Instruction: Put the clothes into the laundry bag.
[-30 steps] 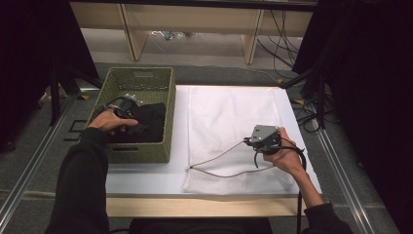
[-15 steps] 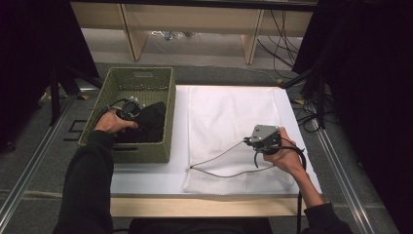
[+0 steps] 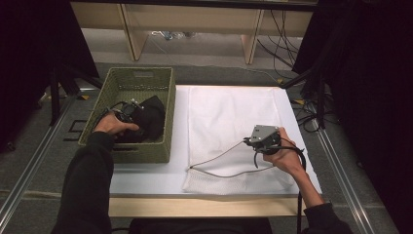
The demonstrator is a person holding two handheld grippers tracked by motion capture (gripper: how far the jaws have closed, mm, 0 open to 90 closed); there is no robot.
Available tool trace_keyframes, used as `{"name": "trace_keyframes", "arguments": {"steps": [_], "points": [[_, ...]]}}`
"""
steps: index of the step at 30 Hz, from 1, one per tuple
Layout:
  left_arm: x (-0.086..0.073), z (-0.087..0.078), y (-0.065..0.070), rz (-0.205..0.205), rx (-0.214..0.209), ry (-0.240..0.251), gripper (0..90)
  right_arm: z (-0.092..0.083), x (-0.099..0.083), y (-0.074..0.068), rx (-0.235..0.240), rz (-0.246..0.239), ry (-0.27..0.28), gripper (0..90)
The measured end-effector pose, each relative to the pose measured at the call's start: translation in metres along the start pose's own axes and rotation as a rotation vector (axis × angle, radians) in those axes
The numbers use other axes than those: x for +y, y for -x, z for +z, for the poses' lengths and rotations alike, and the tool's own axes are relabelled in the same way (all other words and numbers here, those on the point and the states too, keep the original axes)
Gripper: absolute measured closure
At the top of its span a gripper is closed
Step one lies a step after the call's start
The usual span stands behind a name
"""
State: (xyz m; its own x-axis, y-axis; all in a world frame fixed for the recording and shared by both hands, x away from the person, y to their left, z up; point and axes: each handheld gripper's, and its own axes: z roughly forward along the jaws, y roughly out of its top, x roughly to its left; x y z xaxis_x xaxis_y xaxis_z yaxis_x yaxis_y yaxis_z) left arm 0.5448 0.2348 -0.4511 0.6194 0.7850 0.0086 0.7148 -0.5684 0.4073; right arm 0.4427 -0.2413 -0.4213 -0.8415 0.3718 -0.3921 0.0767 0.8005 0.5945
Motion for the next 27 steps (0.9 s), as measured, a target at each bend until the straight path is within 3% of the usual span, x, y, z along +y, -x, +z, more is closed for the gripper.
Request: {"name": "trace_keyframes", "arguments": {"steps": [2,3,4,5,6,8,11,13,14,15,16,19,21,23,24,26,27], "points": [[-0.001,0.006,0.001,0.094,0.054,-0.067,15.0,0.000,0.000,-0.001,0.004,-0.001,-0.004,88.8],[0.000,0.008,0.000,0.090,0.061,-0.070,16.2,0.001,0.000,-0.001,0.005,-0.008,-0.005,88.8],[0.000,0.006,-0.002,0.054,0.072,-0.061,26.9,0.001,0.000,-0.001,0.001,-0.005,-0.004,88.8],[0.000,0.006,-0.002,0.054,0.072,-0.061,34.3,0.001,0.000,-0.001,0.001,-0.005,-0.004,88.8],[0.000,0.004,-0.004,0.065,0.075,-0.067,34.3,0.001,0.000,-0.001,0.006,0.001,-0.006,88.8],[0.001,0.001,-0.006,0.059,0.089,-0.062,47.8,0.000,-0.001,-0.002,0.003,0.029,-0.014,88.8],[0.000,-0.001,-0.005,0.072,0.106,-0.052,51.3,0.000,-0.001,0.000,0.000,-0.002,-0.003,88.8],[0.002,-0.009,-0.003,0.027,0.114,-0.007,52.2,0.001,-0.001,0.000,0.001,0.002,-0.003,88.8],[0.002,-0.009,-0.003,0.027,0.114,-0.007,52.3,0.001,-0.002,-0.001,0.006,0.013,-0.010,88.9],[0.003,-0.017,-0.004,0.000,0.115,0.035,52.3,0.001,-0.001,0.000,-0.006,0.010,-0.012,88.8],[0.004,-0.023,-0.005,-0.012,0.108,0.049,52.3,0.001,-0.002,-0.001,-0.011,0.024,-0.030,88.9],[0.005,-0.040,-0.008,-0.083,0.091,0.109,52.3,0.002,-0.001,-0.001,-0.001,0.022,-0.016,88.8],[0.005,-0.046,-0.010,-0.093,0.087,0.122,52.3,0.001,-0.001,-0.001,0.000,0.029,-0.017,88.9],[0.005,-0.058,-0.013,-0.115,0.093,0.150,52.2,0.002,-0.001,0.000,-0.006,0.001,-0.012,88.8],[0.006,-0.068,-0.016,-0.149,0.085,0.170,52.2,0.002,-0.001,0.002,-0.010,-0.024,-0.015,88.8],[0.008,-0.078,-0.017,-0.165,0.081,0.192,52.3,0.001,-0.001,-0.001,-0.005,0.022,-0.016,88.9],[0.008,-0.083,-0.018,-0.178,0.072,0.202,52.3,0.001,-0.001,-0.001,0.001,0.019,-0.011,88.8]]}}
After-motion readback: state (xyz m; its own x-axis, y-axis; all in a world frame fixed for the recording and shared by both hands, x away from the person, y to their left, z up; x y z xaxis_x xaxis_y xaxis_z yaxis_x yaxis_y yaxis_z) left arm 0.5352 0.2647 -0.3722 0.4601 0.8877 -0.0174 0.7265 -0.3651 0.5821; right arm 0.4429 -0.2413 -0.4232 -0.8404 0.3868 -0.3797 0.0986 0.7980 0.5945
